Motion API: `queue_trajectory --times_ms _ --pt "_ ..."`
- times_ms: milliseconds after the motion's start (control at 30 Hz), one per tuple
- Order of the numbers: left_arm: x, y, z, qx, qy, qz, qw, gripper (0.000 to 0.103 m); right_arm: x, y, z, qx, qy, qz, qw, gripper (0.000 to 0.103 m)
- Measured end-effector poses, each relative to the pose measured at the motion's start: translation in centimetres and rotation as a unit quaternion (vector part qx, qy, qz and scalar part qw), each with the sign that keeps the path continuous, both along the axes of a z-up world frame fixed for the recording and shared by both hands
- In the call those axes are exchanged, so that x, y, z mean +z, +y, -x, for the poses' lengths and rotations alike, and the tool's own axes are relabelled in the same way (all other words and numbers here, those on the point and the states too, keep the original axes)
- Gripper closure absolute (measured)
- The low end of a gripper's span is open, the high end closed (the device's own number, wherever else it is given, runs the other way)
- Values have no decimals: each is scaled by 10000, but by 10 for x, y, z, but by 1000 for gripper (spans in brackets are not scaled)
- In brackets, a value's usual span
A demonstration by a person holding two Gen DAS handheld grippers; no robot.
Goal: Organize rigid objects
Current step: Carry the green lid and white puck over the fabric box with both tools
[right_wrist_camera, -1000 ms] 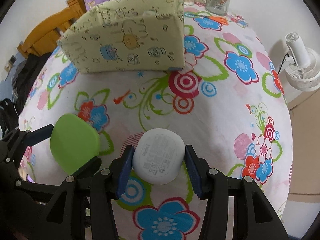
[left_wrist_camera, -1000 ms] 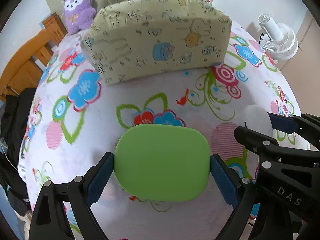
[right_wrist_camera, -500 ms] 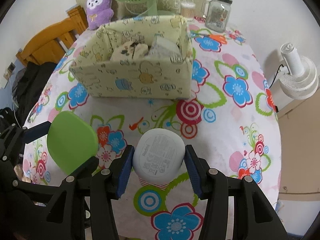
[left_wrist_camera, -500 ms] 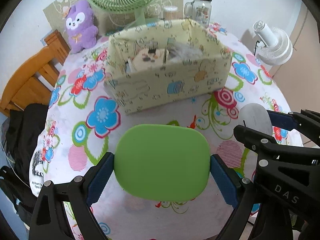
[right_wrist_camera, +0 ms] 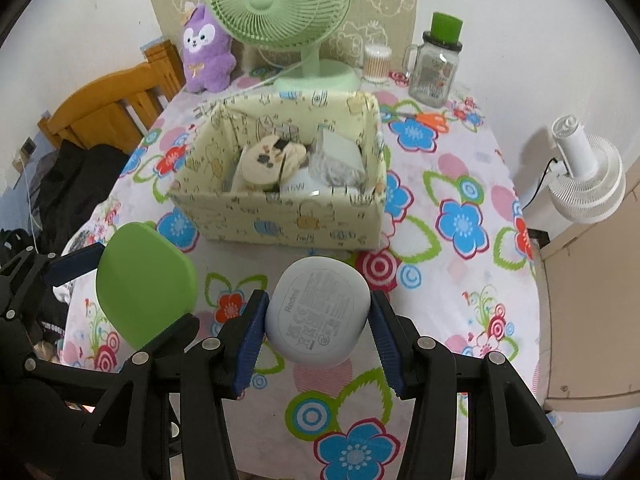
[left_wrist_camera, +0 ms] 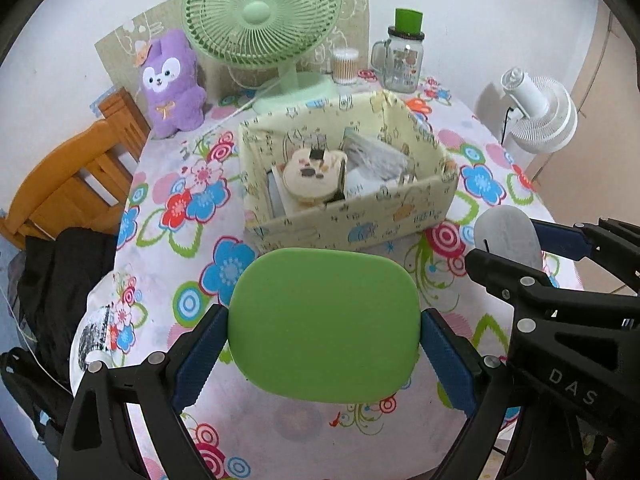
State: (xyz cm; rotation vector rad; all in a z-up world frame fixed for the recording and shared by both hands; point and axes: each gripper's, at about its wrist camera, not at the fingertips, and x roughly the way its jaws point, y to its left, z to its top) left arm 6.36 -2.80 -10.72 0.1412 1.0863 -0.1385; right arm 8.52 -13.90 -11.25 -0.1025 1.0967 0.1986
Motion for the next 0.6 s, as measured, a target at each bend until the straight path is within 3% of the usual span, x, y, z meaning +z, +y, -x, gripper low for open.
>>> queue_trajectory --times_ms 600 --pt "17 8 -34 -55 -176 132 9997 8 21 5 -35 -82 -121 -21 9999 49"
